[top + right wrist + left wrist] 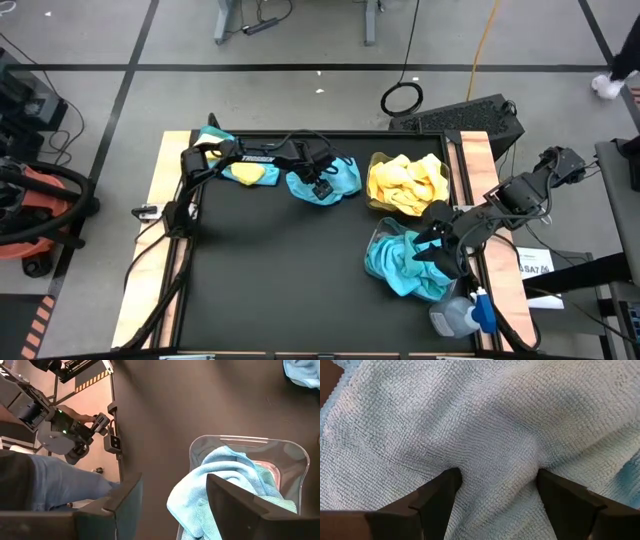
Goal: Sort microfiber towel by color & place in baskets
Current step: Put the blue microfiber cloth into the bottom transparent bin
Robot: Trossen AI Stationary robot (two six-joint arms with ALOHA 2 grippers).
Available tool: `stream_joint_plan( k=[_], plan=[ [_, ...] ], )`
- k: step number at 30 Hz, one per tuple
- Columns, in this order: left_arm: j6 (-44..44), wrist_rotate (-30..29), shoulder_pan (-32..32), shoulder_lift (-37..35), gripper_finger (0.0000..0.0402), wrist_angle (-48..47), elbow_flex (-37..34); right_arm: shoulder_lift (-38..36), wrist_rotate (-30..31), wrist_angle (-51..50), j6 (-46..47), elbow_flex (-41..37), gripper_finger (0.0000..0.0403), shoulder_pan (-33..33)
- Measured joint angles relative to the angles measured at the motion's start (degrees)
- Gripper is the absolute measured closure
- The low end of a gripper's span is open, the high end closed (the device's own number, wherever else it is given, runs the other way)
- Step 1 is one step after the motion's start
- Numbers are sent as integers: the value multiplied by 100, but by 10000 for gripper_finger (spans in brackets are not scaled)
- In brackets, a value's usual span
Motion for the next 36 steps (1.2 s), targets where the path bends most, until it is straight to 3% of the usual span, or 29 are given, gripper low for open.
stream_joint_plan(
  k=[4, 7, 18, 25, 30, 36],
  plan=[
    [66, 13, 2, 7, 131, 41, -11, 0, 0, -1, 12, 0, 193, -1],
    [181, 116, 12, 14, 162, 24, -11, 0, 0, -1, 14, 0, 193, 0],
    [333, 690, 12, 22, 384, 1, -17, 0, 0, -1, 16, 0, 193, 0],
    [346, 1300, 29, -21, 387, -138, 157, 0, 171, -2, -55, -2, 193, -1],
    [339, 1373, -107, -253, 392, -39, 415, -2, 447, 13, -266, -2, 193, -2],
    [466, 1382, -300, -766, 392, 14, 689, -4, 1326, 135, -710, -4, 193, -2]
  ],
)
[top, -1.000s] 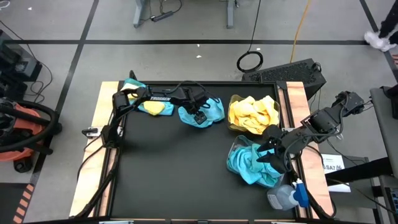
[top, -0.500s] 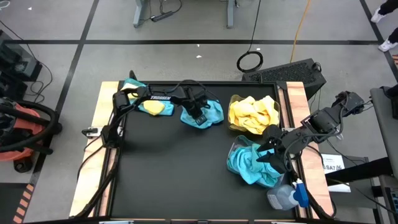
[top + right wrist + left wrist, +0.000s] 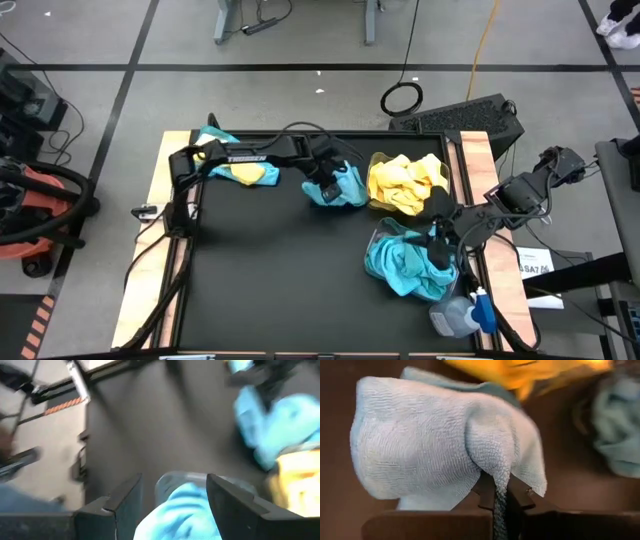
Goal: Sort microfiber towel by color & place in baskets
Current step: Put the blue microfiber cloth into the bottom transparent bin
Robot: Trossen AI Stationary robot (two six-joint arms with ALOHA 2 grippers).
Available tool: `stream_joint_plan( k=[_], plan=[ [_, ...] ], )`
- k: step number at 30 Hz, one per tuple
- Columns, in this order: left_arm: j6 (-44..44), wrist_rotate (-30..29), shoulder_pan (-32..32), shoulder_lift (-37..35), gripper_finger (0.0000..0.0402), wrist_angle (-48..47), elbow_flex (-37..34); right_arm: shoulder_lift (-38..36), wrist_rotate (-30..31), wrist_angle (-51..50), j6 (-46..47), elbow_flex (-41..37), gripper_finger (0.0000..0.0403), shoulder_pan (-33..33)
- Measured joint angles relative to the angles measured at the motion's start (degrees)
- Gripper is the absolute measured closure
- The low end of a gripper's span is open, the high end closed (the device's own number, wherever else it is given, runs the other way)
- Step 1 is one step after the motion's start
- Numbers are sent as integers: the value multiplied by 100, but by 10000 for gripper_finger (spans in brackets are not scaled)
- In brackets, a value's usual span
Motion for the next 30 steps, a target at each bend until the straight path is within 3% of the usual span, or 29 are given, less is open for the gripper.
stream_joint_plan(
  k=[6, 9, 16, 25, 30],
  plan=[
    [-17, -27, -202, -541, 392, 18, 223, 0, 1051, 261, -529, 0, 193, -4],
    [-19, -28, -326, -716, 392, -18, 308, 0, 1282, 452, -830, 0, 193, -65],
    [-19, 60, -644, -1117, 392, 293, 428, 0, 1368, 718, -1310, -1, 193, -399],
    [-24, 747, -1173, -1255, 392, 1524, 437, 2, 1375, 713, -1298, -328, 193, -955],
    [-24, 820, -1418, -1254, 392, 2038, 437, 2, 1356, 1229, -1479, -539, 174, -1104]
  ],
)
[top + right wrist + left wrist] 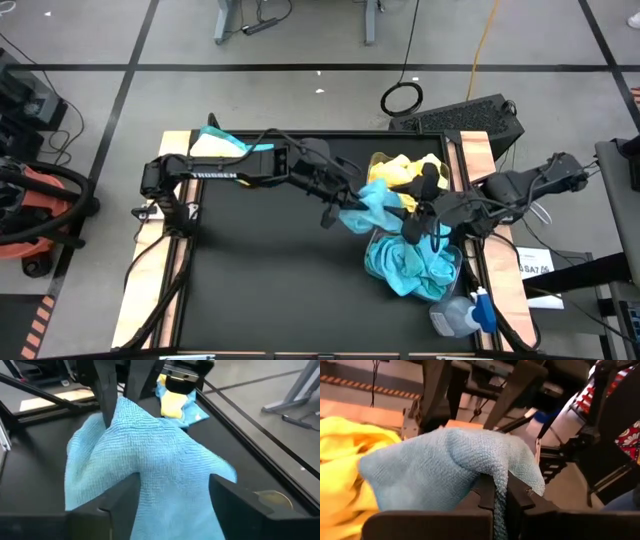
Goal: Sort microfiber towel by color & place in baskets
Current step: Put the blue microfiber cloth into the bottom transparent bin
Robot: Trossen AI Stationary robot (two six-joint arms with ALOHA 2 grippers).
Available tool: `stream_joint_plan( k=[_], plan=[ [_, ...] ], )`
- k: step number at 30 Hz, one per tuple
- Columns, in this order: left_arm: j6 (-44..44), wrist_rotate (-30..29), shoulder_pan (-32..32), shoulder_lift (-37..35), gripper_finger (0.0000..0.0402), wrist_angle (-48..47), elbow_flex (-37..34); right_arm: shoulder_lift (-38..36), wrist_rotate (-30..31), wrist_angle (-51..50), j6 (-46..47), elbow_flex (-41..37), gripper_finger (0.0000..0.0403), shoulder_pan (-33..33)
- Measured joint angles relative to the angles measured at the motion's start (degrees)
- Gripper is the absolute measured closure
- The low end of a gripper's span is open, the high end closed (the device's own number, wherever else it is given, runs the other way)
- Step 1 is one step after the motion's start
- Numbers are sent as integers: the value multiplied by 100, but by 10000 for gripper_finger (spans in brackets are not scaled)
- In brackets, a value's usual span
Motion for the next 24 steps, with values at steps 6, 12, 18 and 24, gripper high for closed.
stream_joint_plan(
  k=[6, 12, 18, 24],
  plan=[
    [-3, -4, -136, 0, 392, 297, 0, 81, -248, 593, -191, -175, 116, -93],
    [-2, 14, -135, 0, 392, 311, 0, 419, -1112, 1321, -846, -182, 99, -142],
    [-2, 187, -186, 2, 392, 523, -4, 685, -1084, 1370, -727, -182, 125, -307],
    [3, 164, -238, 2, 373, 572, -4, 663, -1140, 1361, -768, -182, 194, -374]
  ],
)
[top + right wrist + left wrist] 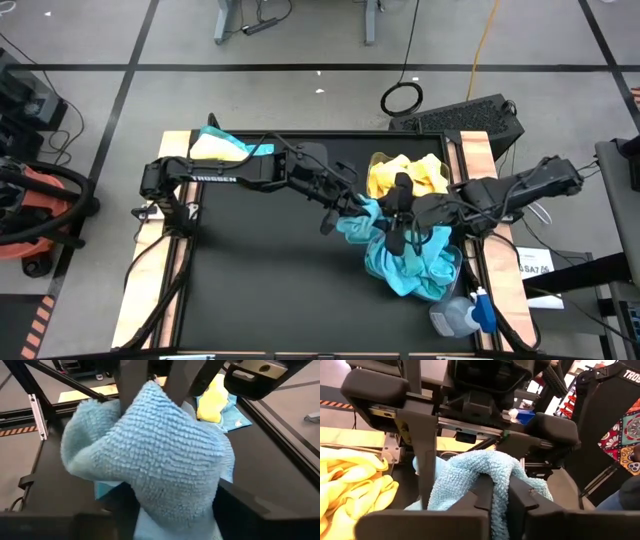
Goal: Sort microfiber towel by color & place in baskets
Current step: Put the blue microfiber cloth into the bottom transparent bin
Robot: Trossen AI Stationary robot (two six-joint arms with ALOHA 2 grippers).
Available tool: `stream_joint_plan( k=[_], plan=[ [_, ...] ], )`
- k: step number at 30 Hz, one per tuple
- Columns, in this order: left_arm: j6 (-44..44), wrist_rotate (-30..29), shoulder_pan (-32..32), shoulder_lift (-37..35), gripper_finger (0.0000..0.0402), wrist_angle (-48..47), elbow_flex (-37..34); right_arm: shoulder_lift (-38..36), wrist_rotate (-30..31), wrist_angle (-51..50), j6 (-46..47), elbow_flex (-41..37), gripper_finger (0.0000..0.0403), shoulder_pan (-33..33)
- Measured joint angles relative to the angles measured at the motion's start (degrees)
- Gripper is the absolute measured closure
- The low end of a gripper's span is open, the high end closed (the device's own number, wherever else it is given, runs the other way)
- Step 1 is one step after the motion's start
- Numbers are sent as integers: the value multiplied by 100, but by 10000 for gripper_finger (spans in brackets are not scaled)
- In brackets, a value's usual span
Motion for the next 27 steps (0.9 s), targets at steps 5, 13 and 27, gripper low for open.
stream_joint_plan(
  k=[5, 13, 27],
  plan=[
    [-5, -227, -46, 0, 327, 31, 0, -117, -93, 60, -118, 0, 307, 3],
    [-2, -592, -45, 0, 202, -19, 0, -464, -117, -594, 280, 5, 384, 108],
    [-9, -605, -12, 0, 77, -35, 0, -735, -1575, -2965, 1834, 22, 396, 971]
  ],
)
